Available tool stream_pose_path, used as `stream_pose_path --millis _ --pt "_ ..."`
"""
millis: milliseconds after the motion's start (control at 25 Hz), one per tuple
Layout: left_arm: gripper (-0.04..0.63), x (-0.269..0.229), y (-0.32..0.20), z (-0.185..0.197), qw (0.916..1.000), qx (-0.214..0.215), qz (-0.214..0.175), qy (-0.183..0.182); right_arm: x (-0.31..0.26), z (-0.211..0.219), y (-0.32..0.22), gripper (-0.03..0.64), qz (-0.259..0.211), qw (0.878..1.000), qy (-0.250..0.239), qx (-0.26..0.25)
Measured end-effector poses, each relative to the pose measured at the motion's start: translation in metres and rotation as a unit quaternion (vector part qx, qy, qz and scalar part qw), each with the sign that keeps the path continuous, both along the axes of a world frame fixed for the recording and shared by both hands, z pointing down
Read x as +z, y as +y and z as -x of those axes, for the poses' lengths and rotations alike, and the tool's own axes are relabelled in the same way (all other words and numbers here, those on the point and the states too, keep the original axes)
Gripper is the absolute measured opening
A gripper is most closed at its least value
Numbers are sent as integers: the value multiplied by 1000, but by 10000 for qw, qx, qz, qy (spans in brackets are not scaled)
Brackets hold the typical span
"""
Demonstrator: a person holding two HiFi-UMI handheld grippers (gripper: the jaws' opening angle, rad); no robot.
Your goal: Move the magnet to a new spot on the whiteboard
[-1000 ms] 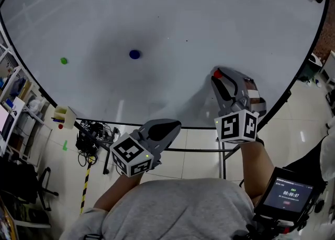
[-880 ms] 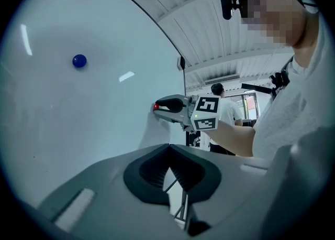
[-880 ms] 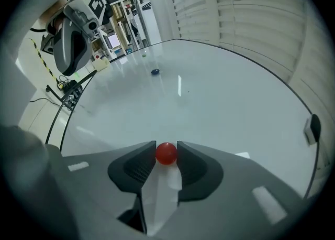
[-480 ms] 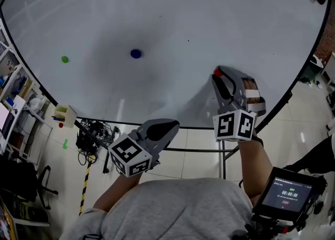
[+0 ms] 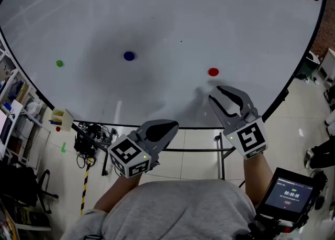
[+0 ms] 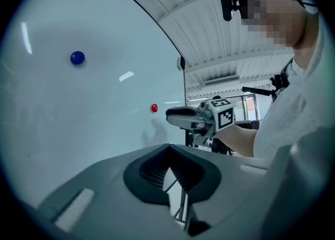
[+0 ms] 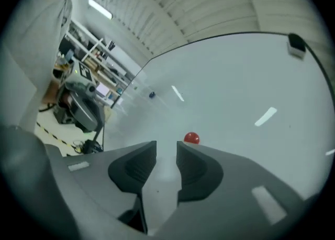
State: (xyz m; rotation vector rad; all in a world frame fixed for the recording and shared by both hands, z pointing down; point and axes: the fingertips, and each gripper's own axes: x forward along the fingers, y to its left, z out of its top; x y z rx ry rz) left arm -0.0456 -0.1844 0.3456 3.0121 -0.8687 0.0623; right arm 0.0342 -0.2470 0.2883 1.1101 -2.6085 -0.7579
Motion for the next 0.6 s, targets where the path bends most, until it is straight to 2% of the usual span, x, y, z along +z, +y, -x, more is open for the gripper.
stream_pose_path --millis 120,200,440,600 --pt "-25 0 -3 1 10000 29 -3 33 21 -6 23 73 480 9979 -393 -204" --pt "-25 2 -7 1 10000 45 5 28 38 -11 34 8 747 9952 -603 -206" --pt "-25 7 -17 -2 10000 96 -14 -17 75 -21 43 5 1304 9883 -770 -171" --pt "-25 9 -20 -8 9998 149 -89 -110 81 -19 42 5 1454 9862 -748 -268"
